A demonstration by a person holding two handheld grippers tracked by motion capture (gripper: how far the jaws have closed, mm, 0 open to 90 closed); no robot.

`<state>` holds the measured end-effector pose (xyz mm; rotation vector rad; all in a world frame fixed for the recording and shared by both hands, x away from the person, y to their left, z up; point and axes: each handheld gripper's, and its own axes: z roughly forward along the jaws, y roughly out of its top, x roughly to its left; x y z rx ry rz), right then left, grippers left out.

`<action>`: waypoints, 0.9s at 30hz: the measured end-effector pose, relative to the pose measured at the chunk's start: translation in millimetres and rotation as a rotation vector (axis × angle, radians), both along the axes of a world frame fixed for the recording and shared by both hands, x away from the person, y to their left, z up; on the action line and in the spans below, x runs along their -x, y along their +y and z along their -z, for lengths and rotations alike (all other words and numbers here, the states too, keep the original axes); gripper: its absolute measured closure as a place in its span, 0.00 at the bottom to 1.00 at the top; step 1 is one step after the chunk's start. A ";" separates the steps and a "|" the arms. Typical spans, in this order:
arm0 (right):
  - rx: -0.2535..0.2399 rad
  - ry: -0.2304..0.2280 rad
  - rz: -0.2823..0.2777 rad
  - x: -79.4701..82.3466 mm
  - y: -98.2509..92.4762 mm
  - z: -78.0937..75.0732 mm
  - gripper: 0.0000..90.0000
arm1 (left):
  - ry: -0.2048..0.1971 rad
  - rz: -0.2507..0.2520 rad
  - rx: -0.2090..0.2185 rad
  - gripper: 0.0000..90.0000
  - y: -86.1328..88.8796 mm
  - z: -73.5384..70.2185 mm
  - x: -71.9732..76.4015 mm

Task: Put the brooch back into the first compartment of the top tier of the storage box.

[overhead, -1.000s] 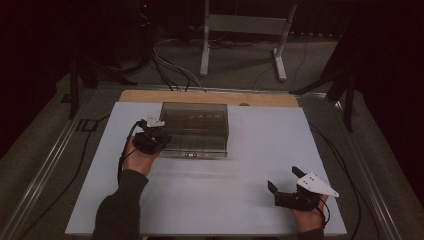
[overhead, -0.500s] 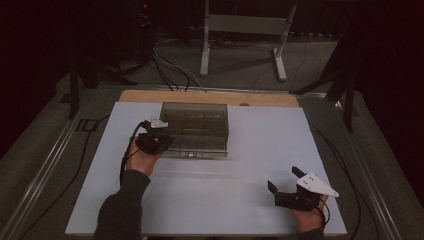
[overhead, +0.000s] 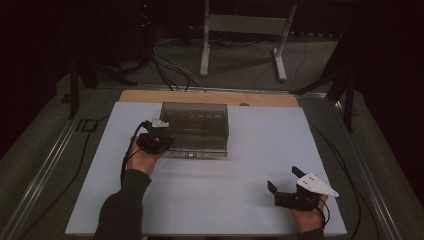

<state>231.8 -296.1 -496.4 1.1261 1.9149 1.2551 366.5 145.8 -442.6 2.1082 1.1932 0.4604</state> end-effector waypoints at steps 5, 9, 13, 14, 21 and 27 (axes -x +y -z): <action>0.001 0.001 -0.001 0.0 0.1 0.1 0.00 | -0.012 -0.007 0.015 0.68 1.9 -3.2 2.9; 0.001 0.001 -0.002 -0.1 0.2 0.2 0.00 | -0.030 -0.020 0.034 0.58 4.1 -6.9 5.7; 0.000 0.002 -0.002 0.0 0.5 0.2 0.00 | -0.043 -0.032 0.047 0.48 6.5 -8.7 7.4; 0.000 0.002 -0.002 0.0 0.5 0.2 0.00 | -0.049 -0.035 0.053 0.46 7.4 -9.4 7.8; 0.002 0.004 -0.003 -0.2 0.7 0.4 0.00 | -0.112 -0.050 0.101 0.21 16.1 -16.1 13.8; 0.002 0.003 -0.003 -0.2 0.5 0.4 0.00 | -0.148 -0.026 0.136 0.09 20.9 -20.8 21.2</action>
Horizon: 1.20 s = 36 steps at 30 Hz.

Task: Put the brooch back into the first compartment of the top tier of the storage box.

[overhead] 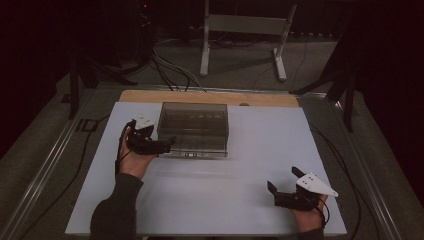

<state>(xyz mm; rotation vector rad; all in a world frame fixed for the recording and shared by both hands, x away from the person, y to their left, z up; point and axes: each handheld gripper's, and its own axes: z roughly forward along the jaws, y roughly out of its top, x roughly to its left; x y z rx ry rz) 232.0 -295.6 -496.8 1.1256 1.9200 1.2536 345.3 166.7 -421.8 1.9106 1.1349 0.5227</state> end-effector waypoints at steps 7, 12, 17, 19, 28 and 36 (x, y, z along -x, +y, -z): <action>-0.002 -0.001 0.000 0.3 0.1 -0.1 0.00 | -0.031 0.027 0.013 0.00 5.4 -2.0 9.5; 0.000 -0.001 -0.003 0.5 0.3 -0.2 0.00 | -0.050 0.027 0.031 0.00 12.5 1.3 17.1; 0.000 -0.002 -0.003 0.6 0.4 -0.2 0.00 | -0.056 0.020 0.034 0.00 18.5 5.4 22.8; 0.001 -0.002 -0.003 0.5 0.5 -0.2 0.00 | -0.069 0.020 0.036 0.00 22.6 8.3 26.7; -0.001 -0.002 -0.004 0.8 0.8 -0.2 0.00 | -0.095 0.019 0.044 0.00 30.1 15.2 39.4; -0.002 -0.001 -0.007 1.1 1.7 -0.2 0.00 | -0.113 0.032 0.037 0.00 32.4 27.3 51.2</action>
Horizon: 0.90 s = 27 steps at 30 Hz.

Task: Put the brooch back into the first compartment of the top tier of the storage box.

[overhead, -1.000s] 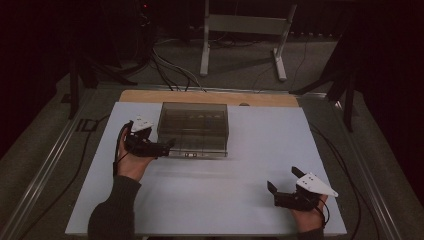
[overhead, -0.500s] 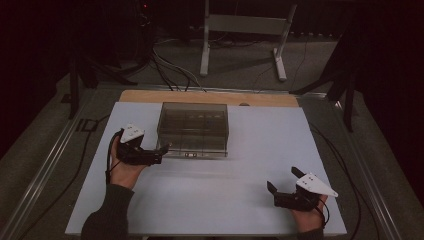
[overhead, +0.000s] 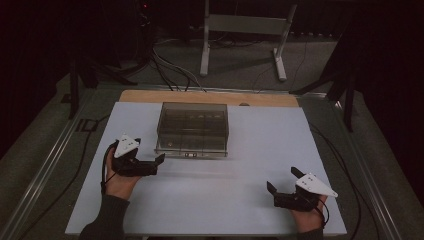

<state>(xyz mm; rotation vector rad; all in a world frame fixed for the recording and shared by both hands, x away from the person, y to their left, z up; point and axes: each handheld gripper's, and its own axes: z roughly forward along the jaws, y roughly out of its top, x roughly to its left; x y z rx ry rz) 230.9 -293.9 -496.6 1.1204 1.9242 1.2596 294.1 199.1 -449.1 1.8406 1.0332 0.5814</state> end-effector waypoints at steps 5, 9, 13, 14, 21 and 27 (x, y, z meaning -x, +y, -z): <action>0.002 -0.002 -0.004 0.0 0.3 0.1 0.00 | 0.000 -0.007 -0.006 0.00 3.5 8.3 4.2; 0.001 -0.002 -0.005 -0.1 0.3 0.2 0.00 | -0.004 -0.001 -0.008 0.00 4.8 13.6 7.8; 0.000 -0.001 -0.006 0.0 0.5 0.2 0.00 | -0.013 0.016 -0.002 0.00 6.0 18.8 14.0; 0.000 -0.001 -0.006 0.0 0.8 0.3 0.00 | -0.017 0.020 -0.002 0.00 6.2 20.2 16.0; 0.002 0.001 -0.010 0.2 1.8 0.5 0.00 | -0.048 0.024 0.009 0.00 10.2 29.9 26.4; 0.002 0.000 -0.015 0.0 2.7 0.8 0.00 | -0.057 0.012 0.020 0.00 13.4 36.9 32.2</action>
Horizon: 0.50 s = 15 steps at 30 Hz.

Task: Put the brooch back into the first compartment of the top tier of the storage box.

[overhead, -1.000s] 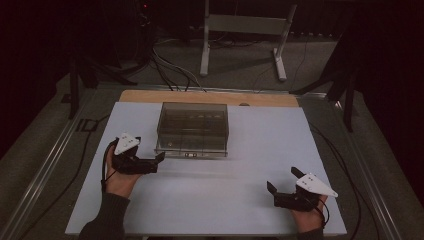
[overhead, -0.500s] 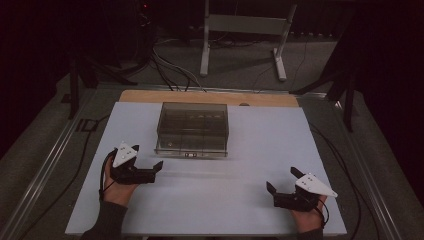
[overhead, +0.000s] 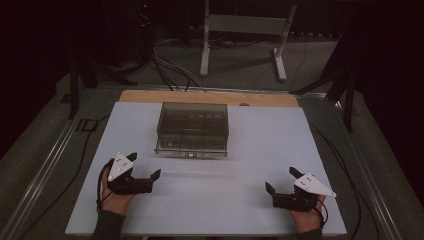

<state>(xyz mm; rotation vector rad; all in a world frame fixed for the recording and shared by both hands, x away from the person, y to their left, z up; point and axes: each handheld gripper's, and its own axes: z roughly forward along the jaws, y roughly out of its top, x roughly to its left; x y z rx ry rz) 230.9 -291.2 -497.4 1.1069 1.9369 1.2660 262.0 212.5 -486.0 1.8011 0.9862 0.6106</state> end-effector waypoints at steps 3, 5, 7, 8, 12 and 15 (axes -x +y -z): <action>-0.001 0.000 -0.001 0.1 0.2 -0.1 0.00 | -0.006 -0.004 0.002 0.00 1.0 2.5 2.2; -0.002 0.000 -0.002 0.1 0.2 -0.1 0.00 | -0.009 -0.007 0.009 0.00 1.7 4.8 3.7; -0.001 0.001 -0.004 -0.1 0.4 0.0 0.00 | -0.006 -0.011 0.011 0.00 2.6 7.3 4.8; -0.001 0.000 -0.005 -0.2 0.4 -0.1 0.00 | -0.007 -0.015 0.014 0.00 3.2 8.4 5.6; -0.008 0.001 -0.008 -0.1 0.5 -0.4 0.00 | -0.023 -0.024 0.031 0.00 6.2 10.6 11.8; -0.006 0.001 -0.017 -0.6 1.6 -0.2 0.00 | -0.023 -0.035 0.049 0.00 10.5 11.7 15.2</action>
